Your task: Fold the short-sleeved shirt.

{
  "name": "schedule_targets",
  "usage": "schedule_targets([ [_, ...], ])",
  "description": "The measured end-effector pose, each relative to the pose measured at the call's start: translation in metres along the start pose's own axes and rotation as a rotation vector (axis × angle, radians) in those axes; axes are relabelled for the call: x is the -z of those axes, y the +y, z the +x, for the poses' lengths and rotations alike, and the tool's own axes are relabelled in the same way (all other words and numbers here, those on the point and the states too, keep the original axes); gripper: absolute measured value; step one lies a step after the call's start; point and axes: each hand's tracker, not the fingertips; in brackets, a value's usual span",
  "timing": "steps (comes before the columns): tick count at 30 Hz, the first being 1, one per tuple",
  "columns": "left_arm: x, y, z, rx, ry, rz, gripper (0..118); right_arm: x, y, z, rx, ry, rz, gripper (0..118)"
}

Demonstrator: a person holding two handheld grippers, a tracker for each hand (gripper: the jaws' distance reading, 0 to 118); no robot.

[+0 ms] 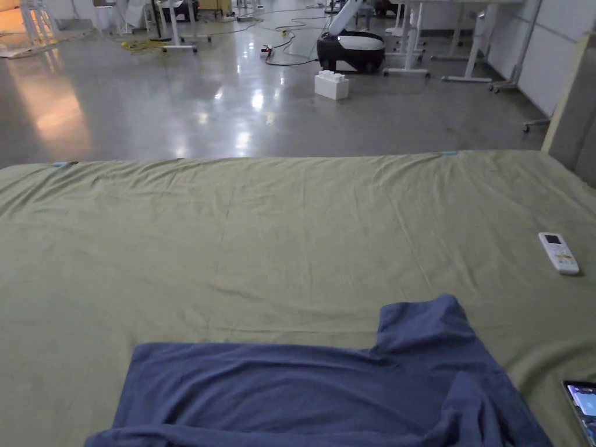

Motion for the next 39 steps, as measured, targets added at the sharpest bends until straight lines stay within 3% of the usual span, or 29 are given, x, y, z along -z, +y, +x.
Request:
schedule_targets([
  [5, -0.081, 0.032, 0.028, 0.075, -0.021, 0.298, 87, -0.059, 0.027, -0.017, -0.005, 0.113, 0.244, 76],
  [13, -0.178, 0.044, 0.112, 0.311, -0.083, 0.638, 85, -0.133, 0.05, -0.092, -0.228, 0.263, 0.589, 76],
  [15, -0.189, 0.039, 0.125, 0.319, -0.097, 0.695, 80, -0.139, 0.05, -0.104, -0.258, 0.294, 0.602, 76],
  [16, -0.193, 0.038, 0.131, 0.323, -0.109, 0.708, 66, -0.142, 0.049, -0.109, -0.268, 0.291, 0.607, 74],
  [17, -0.197, 0.034, 0.135, 0.33, -0.118, 0.74, 51, -0.144, 0.047, -0.114, -0.294, 0.293, 0.616, 66],
  [18, -0.2, 0.03, 0.138, 0.355, -0.097, 0.769, 35, -0.147, 0.045, -0.118, -0.323, 0.292, 0.625, 49],
  [19, -0.202, 0.026, 0.143, 0.383, -0.055, 0.776, 18, -0.15, 0.044, -0.122, -0.35, 0.291, 0.635, 21],
  [20, -0.203, 0.024, 0.148, 0.404, -0.016, 0.78, 14, -0.152, 0.041, -0.125, -0.375, 0.282, 0.638, 5],
  [22, -0.207, 0.02, 0.148, 0.407, -0.026, 0.774, 4, -0.156, 0.035, -0.13, -0.423, 0.256, 0.677, 1],
  [24, -0.21, 0.023, 0.148, 0.389, -0.068, 0.723, 1, -0.164, 0.032, -0.133, -0.495, 0.273, 0.768, 1],
  [25, -0.211, 0.023, 0.147, 0.38, -0.075, 0.711, 1, -0.16, 0.029, -0.133, -0.435, 0.309, 0.679, 1],
  [28, -0.208, 0.023, 0.145, 0.363, -0.088, 0.698, 1, -0.161, 0.032, -0.135, -0.448, 0.306, 0.703, 0],
  [33, -0.185, 0.039, 0.13, 0.275, -0.106, 0.624, 1, -0.151, 0.037, -0.132, -0.391, 0.326, 0.65, 0],
  [36, -0.146, 0.058, 0.114, 0.204, -0.153, 0.574, 1, -0.14, 0.038, -0.127, -0.343, 0.328, 0.607, 0],
  [39, -0.08, 0.086, 0.091, 0.085, -0.189, 0.403, 1, -0.119, 0.035, -0.117, -0.249, 0.354, 0.488, 0],
])
